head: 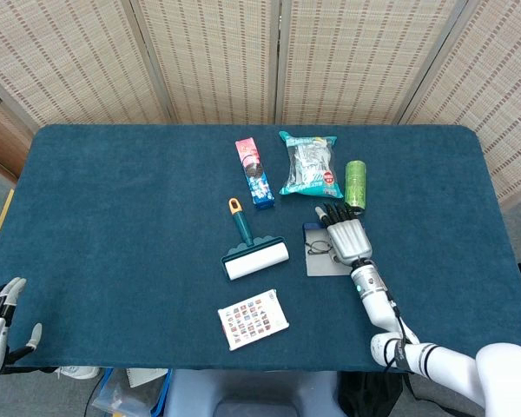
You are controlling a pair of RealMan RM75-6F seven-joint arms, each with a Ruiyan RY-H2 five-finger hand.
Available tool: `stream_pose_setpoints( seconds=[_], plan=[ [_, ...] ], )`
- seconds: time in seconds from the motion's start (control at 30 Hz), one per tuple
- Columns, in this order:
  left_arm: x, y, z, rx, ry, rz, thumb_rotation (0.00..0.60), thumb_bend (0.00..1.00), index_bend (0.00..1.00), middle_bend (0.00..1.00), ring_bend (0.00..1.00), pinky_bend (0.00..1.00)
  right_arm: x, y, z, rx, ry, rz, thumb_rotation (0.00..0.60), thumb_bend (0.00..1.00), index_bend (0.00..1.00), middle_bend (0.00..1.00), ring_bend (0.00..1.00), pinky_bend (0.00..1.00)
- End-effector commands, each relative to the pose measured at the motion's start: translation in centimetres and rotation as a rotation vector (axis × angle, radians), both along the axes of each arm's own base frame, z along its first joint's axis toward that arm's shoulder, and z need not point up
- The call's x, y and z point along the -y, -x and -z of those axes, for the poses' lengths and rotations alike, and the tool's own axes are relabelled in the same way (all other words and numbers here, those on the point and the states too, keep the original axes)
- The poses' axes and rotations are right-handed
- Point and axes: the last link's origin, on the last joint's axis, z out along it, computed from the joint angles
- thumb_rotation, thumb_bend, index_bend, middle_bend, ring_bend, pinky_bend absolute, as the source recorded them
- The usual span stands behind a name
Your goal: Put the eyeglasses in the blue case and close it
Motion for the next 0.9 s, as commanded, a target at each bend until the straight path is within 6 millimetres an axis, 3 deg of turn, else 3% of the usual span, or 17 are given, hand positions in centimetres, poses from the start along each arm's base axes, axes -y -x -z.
stream_pose_setpoints(
  seconds=[0.03, 0.6, 0.9],
  plan=[
    [0.1, 0.1, 0.0, 0.000, -0.001, -0.003, 0.600, 0.40, 0.00, 0.00, 0.00, 0.00, 0.7, -0.2, 0.1, -0.001, 0.011, 0.011, 0.600, 0.28, 0.00, 0.00, 0.00, 0.00],
    [0.1, 0.5, -0.1, -0.003, -0.005, -0.017, 0.600, 0.40, 0.00, 0.00, 0.00, 0.00, 3.8, -0.8, 0.6, -0.030, 0.036, 0.035, 0.600, 0.29, 0.00, 0.00, 0.00, 0.00],
    [0.0, 0.4, 0.0, -0.005, 0.000, -0.017, 0.600, 0.40, 0.00, 0.00, 0.00, 0.00, 4.1, -0.7, 0.4, -0.047, 0.032, 0.021, 0.600, 0.28, 0.00, 0.00, 0.00, 0.00]
  ],
)
